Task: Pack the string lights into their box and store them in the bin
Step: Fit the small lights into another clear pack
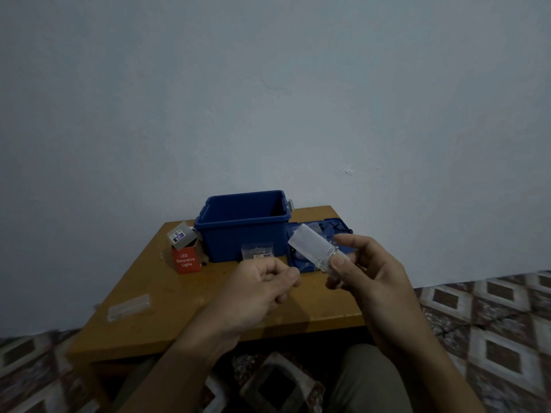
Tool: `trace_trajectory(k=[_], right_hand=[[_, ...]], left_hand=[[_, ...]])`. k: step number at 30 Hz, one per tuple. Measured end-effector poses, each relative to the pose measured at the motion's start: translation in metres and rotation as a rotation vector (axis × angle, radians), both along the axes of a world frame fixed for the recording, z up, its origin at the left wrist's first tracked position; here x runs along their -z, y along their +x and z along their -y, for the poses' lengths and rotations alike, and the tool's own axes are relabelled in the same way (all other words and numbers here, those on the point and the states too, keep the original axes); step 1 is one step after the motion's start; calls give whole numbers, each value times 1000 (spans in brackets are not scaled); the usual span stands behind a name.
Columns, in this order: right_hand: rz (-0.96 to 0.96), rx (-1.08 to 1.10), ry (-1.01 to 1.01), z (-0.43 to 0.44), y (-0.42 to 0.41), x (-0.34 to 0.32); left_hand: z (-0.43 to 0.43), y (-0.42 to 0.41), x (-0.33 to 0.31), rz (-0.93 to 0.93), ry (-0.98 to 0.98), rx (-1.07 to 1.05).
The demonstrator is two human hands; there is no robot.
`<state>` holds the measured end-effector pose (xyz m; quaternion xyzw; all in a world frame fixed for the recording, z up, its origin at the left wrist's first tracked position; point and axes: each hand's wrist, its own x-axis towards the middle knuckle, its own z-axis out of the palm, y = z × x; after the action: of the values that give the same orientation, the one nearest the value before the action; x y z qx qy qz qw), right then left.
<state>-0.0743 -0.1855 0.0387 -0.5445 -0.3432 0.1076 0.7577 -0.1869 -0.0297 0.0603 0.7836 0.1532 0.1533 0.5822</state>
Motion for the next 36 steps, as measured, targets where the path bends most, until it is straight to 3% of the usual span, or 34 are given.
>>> trace_trajectory(k=[5,10,16,20,26,30,36], right_hand=[[-70,-75,32,0,-1,-1],[-131,-330,34,6,1,-3],[52,-610,-248,21,-2,-10],[189,-531,-397,16,-7,-12],[388,-198,-517,9,-9,-7],[489,53,-454,5,-14,-8],[540,224,-321,2,-18,-7]], left_hand=[[-9,-3,-5,-126,135,25],[-20,-5,-9,-225,174,126],[-34,-8,-36,-335,268,413],[-29,-6,-55,-336,452,392],[-9,-9,-60,-247,716,170],[6,-17,-52,-131,646,42],[18,-22,-38,-13,309,-70]])
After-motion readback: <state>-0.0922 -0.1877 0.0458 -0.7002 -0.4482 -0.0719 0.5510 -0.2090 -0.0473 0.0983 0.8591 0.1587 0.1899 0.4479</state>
